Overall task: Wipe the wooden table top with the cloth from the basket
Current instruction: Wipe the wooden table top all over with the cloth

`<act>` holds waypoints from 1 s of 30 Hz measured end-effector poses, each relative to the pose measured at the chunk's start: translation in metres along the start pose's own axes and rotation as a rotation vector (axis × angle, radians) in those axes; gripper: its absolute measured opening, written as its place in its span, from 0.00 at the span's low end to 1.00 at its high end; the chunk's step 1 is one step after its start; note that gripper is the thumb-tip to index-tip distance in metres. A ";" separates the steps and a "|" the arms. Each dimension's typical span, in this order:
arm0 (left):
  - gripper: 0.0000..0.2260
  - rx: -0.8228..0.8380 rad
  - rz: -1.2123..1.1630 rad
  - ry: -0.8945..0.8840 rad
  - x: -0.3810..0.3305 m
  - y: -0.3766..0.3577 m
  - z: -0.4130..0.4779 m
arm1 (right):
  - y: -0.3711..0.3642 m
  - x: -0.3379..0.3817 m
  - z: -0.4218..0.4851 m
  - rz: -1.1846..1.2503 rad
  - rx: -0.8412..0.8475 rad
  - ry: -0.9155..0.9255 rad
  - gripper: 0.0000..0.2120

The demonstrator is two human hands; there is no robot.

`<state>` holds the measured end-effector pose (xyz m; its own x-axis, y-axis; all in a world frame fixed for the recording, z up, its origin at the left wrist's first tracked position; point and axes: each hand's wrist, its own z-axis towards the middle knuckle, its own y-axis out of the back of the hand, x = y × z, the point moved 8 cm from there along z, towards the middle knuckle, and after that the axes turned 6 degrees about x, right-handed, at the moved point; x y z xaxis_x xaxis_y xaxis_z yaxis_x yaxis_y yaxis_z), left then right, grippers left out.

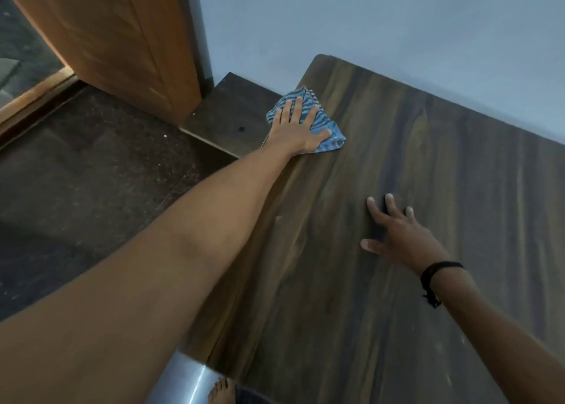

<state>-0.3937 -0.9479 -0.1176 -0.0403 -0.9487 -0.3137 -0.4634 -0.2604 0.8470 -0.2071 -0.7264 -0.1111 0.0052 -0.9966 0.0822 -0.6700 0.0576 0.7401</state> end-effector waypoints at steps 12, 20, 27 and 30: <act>0.35 -0.048 0.059 -0.083 -0.001 0.026 0.046 | -0.003 0.000 -0.008 0.018 0.017 -0.019 0.43; 0.34 -0.032 0.125 -0.078 0.035 -0.033 -0.062 | -0.006 -0.002 -0.004 0.022 0.022 -0.007 0.44; 0.36 -0.022 0.081 -0.066 0.000 0.019 0.056 | -0.004 -0.001 -0.001 -0.019 0.033 -0.004 0.45; 0.36 -0.019 0.043 -0.066 -0.016 0.047 0.116 | -0.007 -0.001 0.002 -0.045 0.046 0.002 0.47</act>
<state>-0.5176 -0.9243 -0.1227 -0.1183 -0.9454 -0.3037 -0.4428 -0.2235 0.8683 -0.2042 -0.7264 -0.1177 0.0375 -0.9980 0.0510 -0.7024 0.0100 0.7117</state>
